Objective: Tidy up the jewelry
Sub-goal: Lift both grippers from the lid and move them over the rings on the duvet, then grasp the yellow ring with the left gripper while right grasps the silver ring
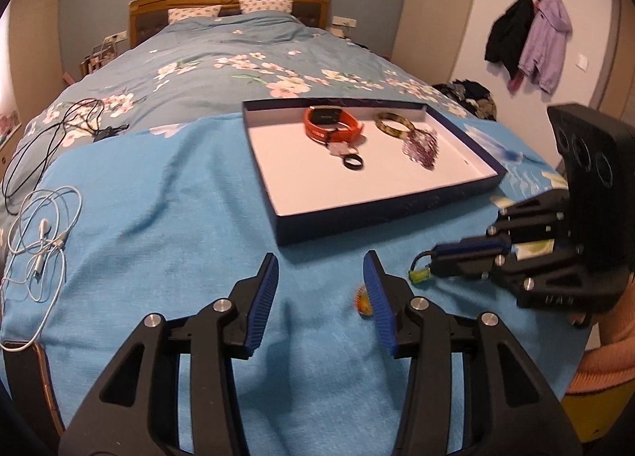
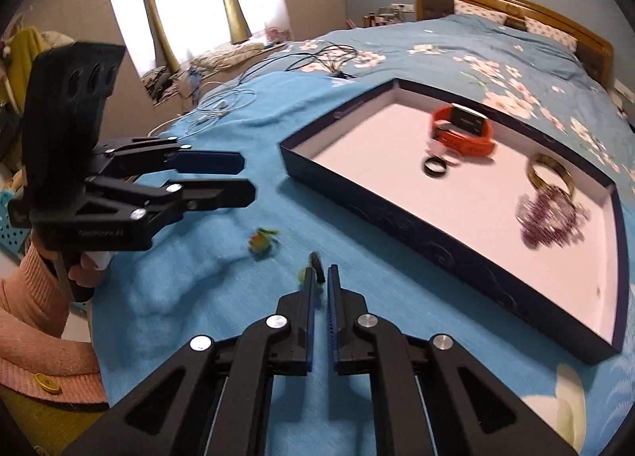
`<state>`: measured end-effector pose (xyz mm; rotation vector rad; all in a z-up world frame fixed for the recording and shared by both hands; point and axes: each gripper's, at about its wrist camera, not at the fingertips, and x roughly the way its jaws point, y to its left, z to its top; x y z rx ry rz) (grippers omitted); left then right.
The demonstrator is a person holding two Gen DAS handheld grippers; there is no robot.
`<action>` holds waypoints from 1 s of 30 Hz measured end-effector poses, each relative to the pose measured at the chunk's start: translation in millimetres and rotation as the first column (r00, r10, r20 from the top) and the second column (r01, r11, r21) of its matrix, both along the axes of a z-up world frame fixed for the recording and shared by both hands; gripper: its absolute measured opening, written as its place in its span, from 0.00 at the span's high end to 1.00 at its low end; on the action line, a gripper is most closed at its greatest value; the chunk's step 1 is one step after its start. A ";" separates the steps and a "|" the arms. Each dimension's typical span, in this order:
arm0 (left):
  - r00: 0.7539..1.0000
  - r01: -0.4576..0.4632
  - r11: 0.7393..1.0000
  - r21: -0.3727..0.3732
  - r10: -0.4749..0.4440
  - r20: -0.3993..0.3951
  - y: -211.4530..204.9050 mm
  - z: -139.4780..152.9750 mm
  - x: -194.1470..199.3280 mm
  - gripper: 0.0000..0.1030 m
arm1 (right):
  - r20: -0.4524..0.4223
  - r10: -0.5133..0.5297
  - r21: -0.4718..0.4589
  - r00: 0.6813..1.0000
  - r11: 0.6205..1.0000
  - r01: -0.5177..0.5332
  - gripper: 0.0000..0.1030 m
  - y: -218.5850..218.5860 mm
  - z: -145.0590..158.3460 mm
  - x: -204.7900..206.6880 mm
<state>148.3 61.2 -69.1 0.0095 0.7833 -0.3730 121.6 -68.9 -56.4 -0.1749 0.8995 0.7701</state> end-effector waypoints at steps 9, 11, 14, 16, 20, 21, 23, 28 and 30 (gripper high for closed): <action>0.997 0.081 0.996 0.047 -0.080 -0.016 -24.9 -9.5 -8.2 0.57 | 0.023 -0.108 0.029 0.994 0.994 0.107 0.81 -40.4 6.3 -7.6; 0.996 0.091 0.994 0.057 -0.090 -0.017 -29.4 -10.0 -9.4 0.57 | 0.032 -0.147 0.037 0.989 0.989 0.145 0.79 -53.6 10.3 -8.8; 0.995 0.100 0.992 0.072 -0.099 -0.026 -33.5 -12.4 -8.7 0.58 | 0.046 -0.222 0.044 0.974 0.975 0.220 0.75 -80.1 14.4 -10.7; 0.995 0.099 0.992 0.076 -0.097 -0.036 -34.3 -14.4 -6.7 0.58 | 0.051 -0.278 0.040 0.959 0.960 0.276 0.72 -98.6 14.3 -13.0; 0.994 0.092 0.993 0.077 -0.088 -0.062 -33.8 -18.5 -1.6 0.60 | 0.036 -0.346 0.028 0.937 0.938 0.345 0.71 -124.4 7.6 -17.2; 0.994 0.091 0.993 0.079 -0.086 -0.066 -33.9 -19.4 -0.6 0.60 | 0.031 -0.353 0.027 0.935 0.935 0.353 0.70 -128.5 5.9 -19.0; 0.993 0.094 0.992 0.083 -0.088 -0.073 -35.1 -20.8 0.3 0.60 | 0.024 -0.357 0.017 0.934 0.934 0.357 0.70 -132.1 1.6 -23.0; 0.993 0.086 0.992 0.093 -0.078 -0.090 -37.0 -24.1 2.5 0.61 | 0.026 -0.344 -0.005 0.939 0.939 0.344 0.69 -130.3 -7.0 -30.5; 0.993 0.079 0.992 0.095 -0.070 -0.093 -36.6 -24.8 3.1 0.64 | 0.034 -0.341 -0.018 0.939 0.940 0.342 0.69 -127.8 -9.3 -32.0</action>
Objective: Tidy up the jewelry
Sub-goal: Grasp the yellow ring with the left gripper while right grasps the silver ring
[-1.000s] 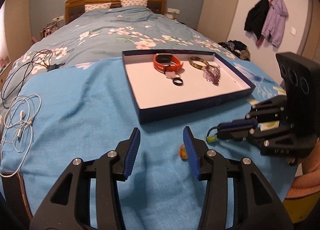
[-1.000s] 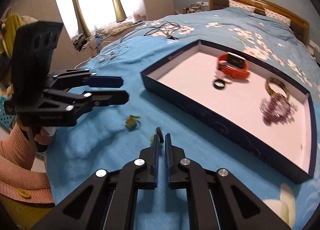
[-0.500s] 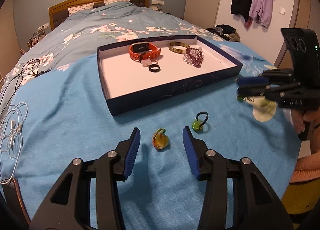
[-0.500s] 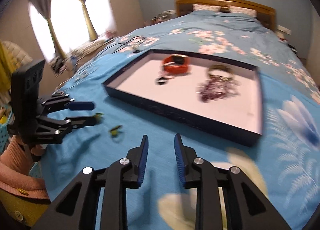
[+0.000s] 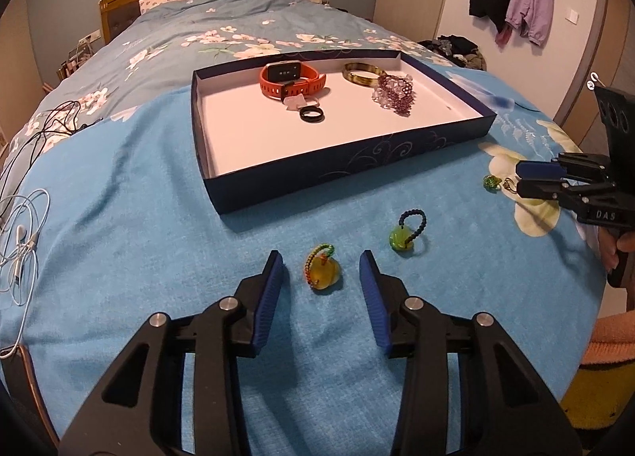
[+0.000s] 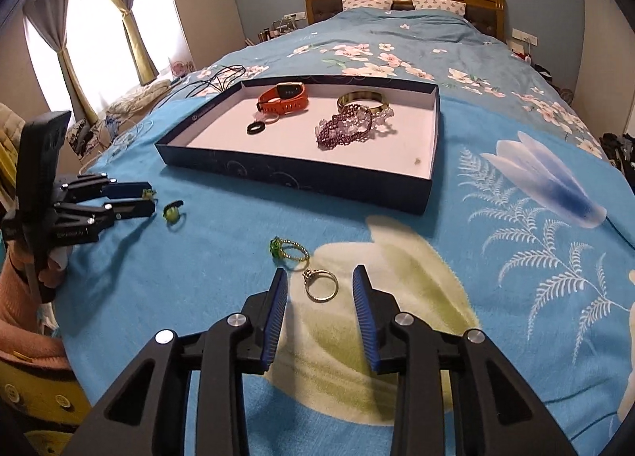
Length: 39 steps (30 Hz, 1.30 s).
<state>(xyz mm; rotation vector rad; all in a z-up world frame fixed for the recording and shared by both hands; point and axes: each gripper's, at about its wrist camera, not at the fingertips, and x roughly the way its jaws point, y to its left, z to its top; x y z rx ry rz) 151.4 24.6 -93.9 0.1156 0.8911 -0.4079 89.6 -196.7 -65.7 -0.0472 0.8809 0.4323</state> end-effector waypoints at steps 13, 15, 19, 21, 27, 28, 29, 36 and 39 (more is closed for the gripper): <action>1.000 -0.002 1.000 0.015 0.002 0.002 -2.0 -0.3 0.3 0.65 | 0.009 0.004 -0.063 1.000 0.998 -0.004 0.70 11.8 -3.0 1.4; 1.000 -0.001 1.000 0.019 0.001 0.004 -2.7 -0.5 0.2 0.65 | 0.010 0.006 -0.068 1.000 0.998 -0.005 0.70 11.3 -3.2 2.4; 1.000 0.002 1.000 0.017 -0.002 0.003 -3.7 -0.2 -0.3 0.78 | 0.012 0.009 -0.083 1.000 0.997 -0.008 0.78 13.2 -3.2 2.2; 1.000 0.006 1.000 0.013 -0.006 0.002 -4.7 -0.1 -0.6 0.83 | 0.012 0.017 -0.087 1.000 0.996 -0.016 0.84 14.6 -3.6 2.6; 1.000 -0.001 1.000 0.016 0.001 0.006 -6.4 0.1 -1.3 0.83 | 0.017 0.019 -0.095 1.000 0.995 -0.017 0.84 16.8 -3.3 1.8; 1.000 -0.002 1.000 0.013 0.002 0.007 -6.5 0.4 -1.6 0.83 | 0.017 0.018 -0.095 1.000 0.995 -0.016 0.84 16.9 -3.3 1.4; 1.000 -0.003 1.000 0.012 0.003 0.008 -6.4 0.9 -1.9 0.84 | 0.018 0.016 -0.094 1.000 0.995 -0.014 0.84 17.1 -3.2 1.3; 1.000 -0.007 1.000 0.002 0.007 0.019 -5.8 3.6 -3.9 0.84 | 0.032 0.007 -0.052 0.999 0.999 -0.005 0.84 12.2 4.2 0.7; 1.000 -0.009 1.000 -0.004 0.009 0.028 -5.6 6.9 -4.6 0.84 | 0.046 0.008 -0.033 0.999 0.999 -0.006 0.84 10.5 9.9 0.2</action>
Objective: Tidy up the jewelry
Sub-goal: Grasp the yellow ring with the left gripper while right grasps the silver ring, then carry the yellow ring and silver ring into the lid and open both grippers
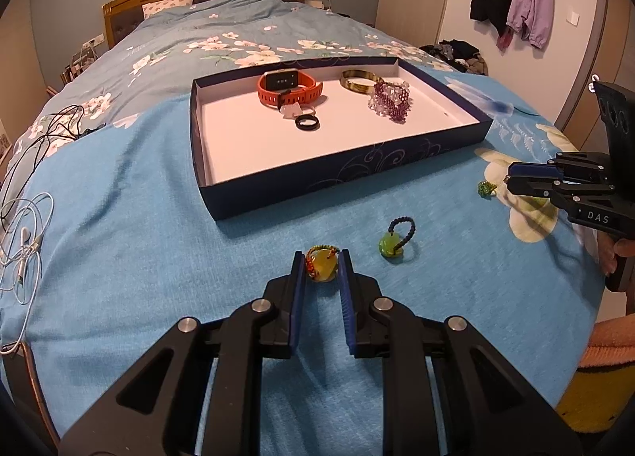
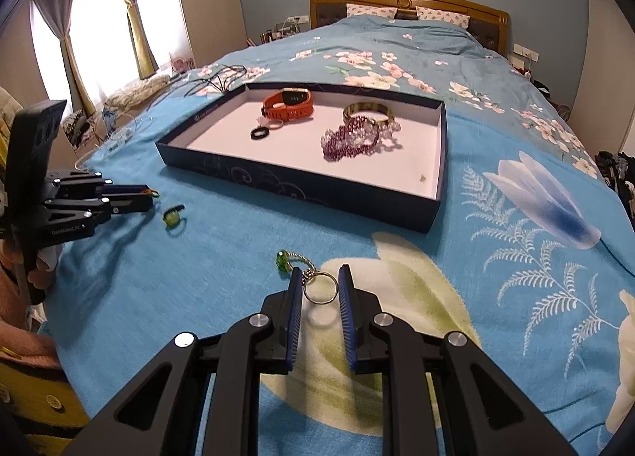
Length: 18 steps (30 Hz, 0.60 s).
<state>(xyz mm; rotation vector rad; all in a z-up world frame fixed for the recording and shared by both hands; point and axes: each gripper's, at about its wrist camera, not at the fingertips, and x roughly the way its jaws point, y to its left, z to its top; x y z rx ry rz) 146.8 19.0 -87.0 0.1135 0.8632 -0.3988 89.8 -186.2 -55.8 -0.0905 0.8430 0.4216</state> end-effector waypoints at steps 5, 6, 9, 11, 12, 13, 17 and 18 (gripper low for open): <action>0.999 0.004 1.000 -0.015 -0.004 0.033 -0.5 10.9 -3.5 0.84 | 0.027 0.002 0.025 1.000 1.000 -0.002 0.84 -0.5 10.4 0.9; 0.999 0.005 1.000 -0.017 -0.005 0.040 -0.8 13.2 -4.0 0.84 | 0.030 0.004 0.032 1.000 0.999 -0.005 0.84 -0.3 12.0 1.5; 0.998 0.007 1.000 -0.025 -0.005 0.060 -1.2 21.0 -5.1 0.84 | 0.045 0.010 0.044 0.999 0.999 -0.012 0.84 2.5 16.9 3.0; 0.997 0.006 1.000 -0.030 -0.004 0.072 -0.8 25.3 -5.1 0.84 | 0.054 0.013 0.049 0.998 0.999 -0.016 0.84 4.4 19.5 4.3; 0.997 0.008 0.999 -0.035 -0.005 0.077 -0.6 27.6 -4.9 0.84 | 0.058 0.015 0.052 0.998 0.998 -0.018 0.84 5.3 20.9 5.2; 0.997 0.009 0.999 -0.039 -0.005 0.083 -0.4 29.9 -4.6 0.84 | 0.062 0.016 0.053 0.998 0.998 -0.019 0.84 5.9 22.0 5.1; 0.995 0.009 0.999 -0.046 -0.005 0.099 -1.4 35.8 -3.1 0.84 | 0.080 0.024 0.057 0.997 0.998 -0.029 0.84 10.0 27.1 8.2; 0.995 0.010 0.999 -0.047 -0.005 0.103 -2.0 37.2 -2.6 0.84 | 0.083 0.025 0.057 0.996 0.998 -0.029 0.84 10.8 28.3 9.2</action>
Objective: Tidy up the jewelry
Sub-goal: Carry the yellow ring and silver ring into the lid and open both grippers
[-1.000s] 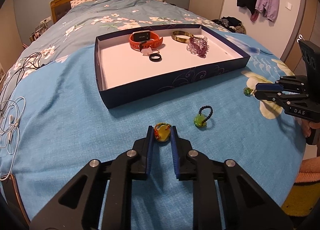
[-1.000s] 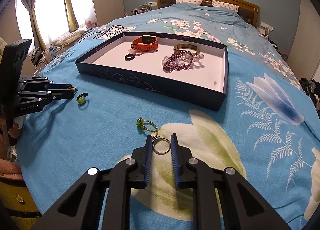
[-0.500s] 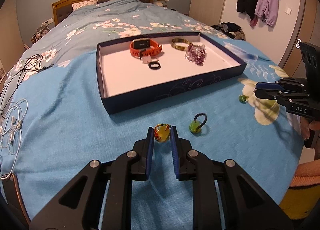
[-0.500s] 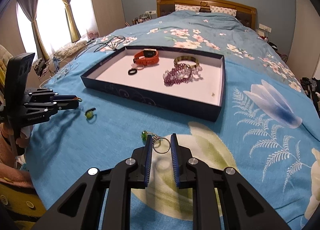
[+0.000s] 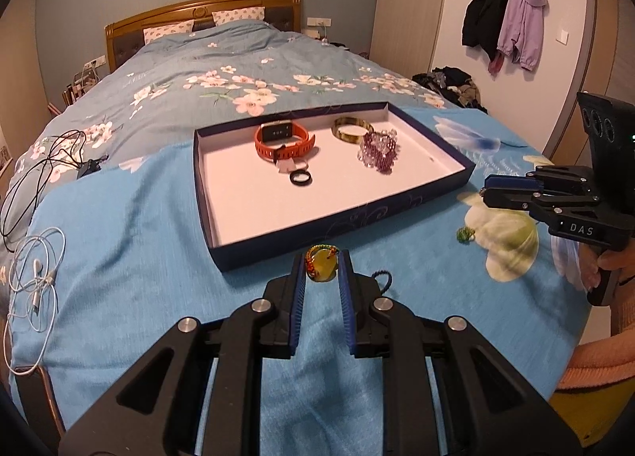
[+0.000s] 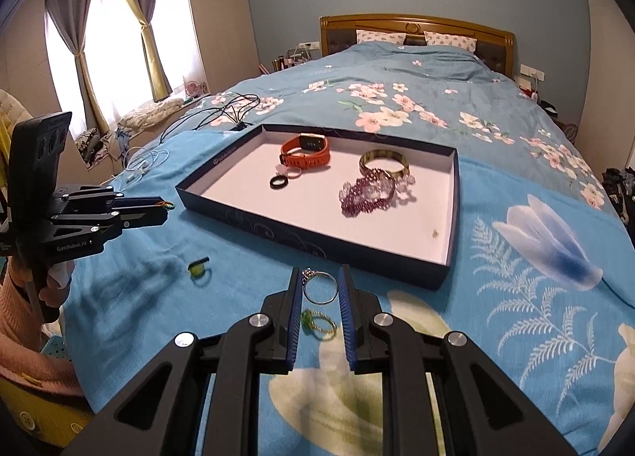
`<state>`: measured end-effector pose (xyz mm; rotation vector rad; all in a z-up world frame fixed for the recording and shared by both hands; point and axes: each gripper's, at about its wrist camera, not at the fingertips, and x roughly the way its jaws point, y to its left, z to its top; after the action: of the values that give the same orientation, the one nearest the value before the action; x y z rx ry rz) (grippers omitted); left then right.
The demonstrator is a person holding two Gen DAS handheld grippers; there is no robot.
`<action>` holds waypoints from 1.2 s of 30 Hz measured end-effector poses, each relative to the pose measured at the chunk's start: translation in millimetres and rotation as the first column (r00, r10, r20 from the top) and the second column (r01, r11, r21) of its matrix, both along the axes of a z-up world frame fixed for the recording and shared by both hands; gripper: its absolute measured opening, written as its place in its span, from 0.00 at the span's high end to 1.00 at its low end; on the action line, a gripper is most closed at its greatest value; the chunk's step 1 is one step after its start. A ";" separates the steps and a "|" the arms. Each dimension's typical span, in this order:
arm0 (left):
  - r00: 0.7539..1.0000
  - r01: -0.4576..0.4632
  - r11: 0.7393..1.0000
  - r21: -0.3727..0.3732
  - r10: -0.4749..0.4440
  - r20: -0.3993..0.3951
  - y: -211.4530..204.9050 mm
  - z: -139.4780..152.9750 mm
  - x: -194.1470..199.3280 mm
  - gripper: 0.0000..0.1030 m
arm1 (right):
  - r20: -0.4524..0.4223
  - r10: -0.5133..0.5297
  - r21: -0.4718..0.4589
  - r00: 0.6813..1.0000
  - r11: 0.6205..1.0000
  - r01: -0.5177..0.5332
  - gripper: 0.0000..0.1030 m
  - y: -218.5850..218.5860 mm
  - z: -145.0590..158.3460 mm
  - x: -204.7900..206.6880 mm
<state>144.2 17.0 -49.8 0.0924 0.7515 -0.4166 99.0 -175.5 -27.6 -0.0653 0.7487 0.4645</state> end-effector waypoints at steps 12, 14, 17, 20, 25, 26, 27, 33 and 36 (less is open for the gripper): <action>0.999 0.004 1.000 -0.012 -0.004 0.046 -5.8 15.2 11.1 0.84 | 0.026 0.003 0.017 1.000 1.000 -0.004 0.84 4.0 6.4 15.3; 0.999 0.005 1.000 -0.016 -0.004 0.048 -6.8 16.1 13.7 0.84 | 0.029 0.003 0.018 1.000 1.000 -0.004 0.84 4.3 7.5 18.3; 0.999 0.002 1.000 -0.022 -0.001 0.046 -7.1 16.6 18.5 0.84 | 0.033 0.001 0.016 0.999 1.000 -0.002 0.84 4.4 8.4 23.5; 0.999 0.000 1.000 -0.020 0.001 0.047 -7.3 17.2 21.7 0.84 | 0.032 0.000 0.019 0.999 1.000 0.000 0.84 3.8 8.2 28.0; 0.999 0.002 1.000 -0.019 -0.001 0.046 -9.1 17.1 27.0 0.84 | 0.027 -0.004 0.022 1.000 1.000 0.004 0.84 3.4 6.9 35.6; 0.999 0.000 1.000 -0.019 0.001 0.046 -8.7 17.2 25.8 0.84 | 0.026 -0.005 0.024 1.000 1.000 0.005 0.84 3.3 6.6 37.5; 0.999 0.001 1.000 -0.021 0.000 0.045 -8.8 17.2 26.4 0.84 | 0.025 -0.006 0.023 1.000 1.000 0.005 0.84 3.3 6.2 39.0; 0.999 -0.002 1.000 -0.020 0.003 0.042 -10.7 17.7 32.5 0.84 | 0.022 -0.011 0.021 1.000 1.000 0.011 0.84 4.2 4.7 45.4; 0.999 -0.004 1.000 -0.023 0.005 0.036 -12.4 17.5 39.8 0.84 | 0.021 -0.013 0.019 1.000 1.000 0.013 0.84 4.1 4.7 49.9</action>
<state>184.0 4.6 -32.3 0.0761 0.7108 -0.4180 148.8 -171.4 -22.9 -0.0481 0.7238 0.4577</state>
